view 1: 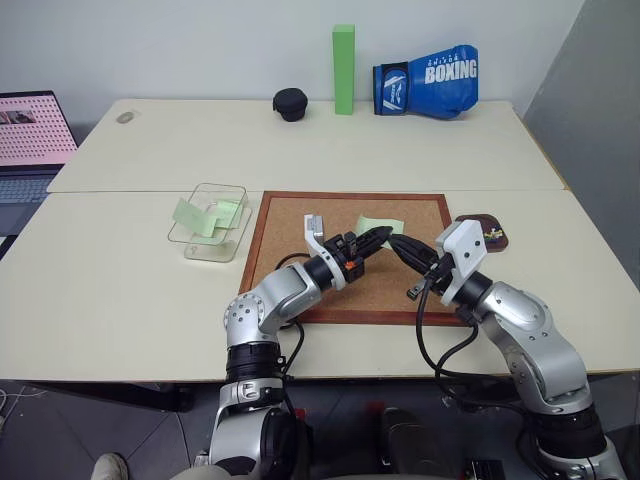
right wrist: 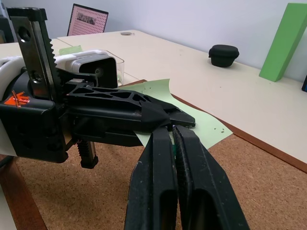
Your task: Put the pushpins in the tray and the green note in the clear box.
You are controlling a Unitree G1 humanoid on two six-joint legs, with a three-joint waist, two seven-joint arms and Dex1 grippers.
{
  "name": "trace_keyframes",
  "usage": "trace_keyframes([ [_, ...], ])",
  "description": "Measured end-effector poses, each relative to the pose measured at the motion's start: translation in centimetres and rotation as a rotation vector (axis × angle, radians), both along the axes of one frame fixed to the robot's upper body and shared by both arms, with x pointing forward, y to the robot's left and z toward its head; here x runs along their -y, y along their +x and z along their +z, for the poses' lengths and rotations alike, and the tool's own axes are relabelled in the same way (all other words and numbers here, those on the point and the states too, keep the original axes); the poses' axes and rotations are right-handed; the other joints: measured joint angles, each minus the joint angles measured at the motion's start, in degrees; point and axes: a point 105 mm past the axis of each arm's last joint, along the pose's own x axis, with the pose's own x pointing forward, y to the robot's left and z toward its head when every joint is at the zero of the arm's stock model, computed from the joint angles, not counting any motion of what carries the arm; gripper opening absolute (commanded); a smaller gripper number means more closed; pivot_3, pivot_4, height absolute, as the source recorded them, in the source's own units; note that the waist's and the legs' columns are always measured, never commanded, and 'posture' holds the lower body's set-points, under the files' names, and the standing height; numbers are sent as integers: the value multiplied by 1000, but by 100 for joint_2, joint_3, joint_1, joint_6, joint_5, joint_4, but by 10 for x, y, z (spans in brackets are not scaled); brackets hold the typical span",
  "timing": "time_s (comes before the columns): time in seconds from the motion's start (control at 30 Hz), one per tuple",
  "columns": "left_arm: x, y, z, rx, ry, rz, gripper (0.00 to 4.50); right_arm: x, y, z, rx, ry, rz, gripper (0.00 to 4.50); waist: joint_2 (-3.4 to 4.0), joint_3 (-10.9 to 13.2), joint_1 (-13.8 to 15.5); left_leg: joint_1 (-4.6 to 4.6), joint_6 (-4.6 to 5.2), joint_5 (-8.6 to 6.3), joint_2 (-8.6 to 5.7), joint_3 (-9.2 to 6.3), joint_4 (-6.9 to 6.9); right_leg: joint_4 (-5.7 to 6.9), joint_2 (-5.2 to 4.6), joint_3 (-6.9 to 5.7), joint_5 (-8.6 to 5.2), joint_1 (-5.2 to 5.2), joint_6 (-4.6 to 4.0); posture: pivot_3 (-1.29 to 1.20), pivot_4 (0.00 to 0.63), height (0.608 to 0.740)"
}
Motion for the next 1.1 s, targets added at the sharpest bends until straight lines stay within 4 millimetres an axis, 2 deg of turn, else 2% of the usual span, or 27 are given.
trace_keyframes([
  [0.13, 0, 0, -1, 5, 17, -3, 35, 1, -1, -1, -6, 6, -3, 0, 0, 0, 0, 0, 0, 0, 0, 0, 0, -1, 0, 0, 0, 0, 0, 0, 150, 740],
  [0.3, 0, 0, -6, 21, 73, -7, 35, 2, -4, 10, 8, 41, -8, 0, 0, 0, -1, -1, 0, 0, 0, 0, -2, -1, 0, 0, -1, -1, -1, 0, 150, 740],
  [1.0, 3, 2, -14, 45, 130, 6, 35, 6, -2, 19, -24, 119, -47, 0, 0, 0, -5, -6, 0, 0, 1, 0, -4, -3, 0, -1, -2, -6, -3, 0, 150, 740],
  [1.1, -1, 2, -16, 103, 212, 12, 35, 12, 3, 20, -12, 112, -98, 0, -1, 0, -9, -8, 0, 0, 1, 0, -4, -2, 1, -2, -3, -9, -4, 0, 150, 740],
])
